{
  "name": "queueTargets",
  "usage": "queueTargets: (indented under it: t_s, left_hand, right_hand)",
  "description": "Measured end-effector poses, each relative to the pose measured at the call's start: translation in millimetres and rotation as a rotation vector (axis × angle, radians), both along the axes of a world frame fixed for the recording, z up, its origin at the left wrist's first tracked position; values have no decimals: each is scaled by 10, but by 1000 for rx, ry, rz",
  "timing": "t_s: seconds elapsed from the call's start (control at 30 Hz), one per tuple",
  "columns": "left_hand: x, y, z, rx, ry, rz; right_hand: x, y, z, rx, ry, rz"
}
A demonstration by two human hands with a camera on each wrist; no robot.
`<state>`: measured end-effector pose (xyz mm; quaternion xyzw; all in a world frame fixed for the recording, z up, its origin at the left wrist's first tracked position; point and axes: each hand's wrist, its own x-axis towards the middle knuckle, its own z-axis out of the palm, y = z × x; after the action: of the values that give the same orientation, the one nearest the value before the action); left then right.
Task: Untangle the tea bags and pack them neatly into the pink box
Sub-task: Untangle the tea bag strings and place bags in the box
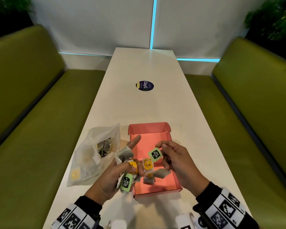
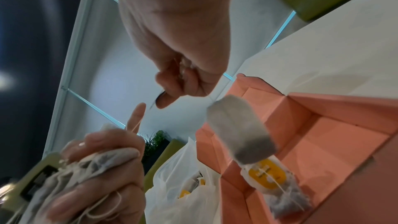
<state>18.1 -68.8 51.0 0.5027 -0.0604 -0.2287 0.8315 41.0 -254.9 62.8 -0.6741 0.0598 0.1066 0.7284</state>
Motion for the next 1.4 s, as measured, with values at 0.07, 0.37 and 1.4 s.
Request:
queueTargets:
  t_s: [0.07, 0.37, 1.4]
  left_hand:
    - [-7, 13, 18, 10, -6, 4]
    - [3, 33, 113, 11, -36, 7]
    - [41, -143, -38, -184, 394, 189]
  right_hand:
    - [3, -11, 30, 4, 17, 13]
    - [-33, -23, -2, -349, -120, 286]
    - [206, -102, 840, 125, -185, 167]
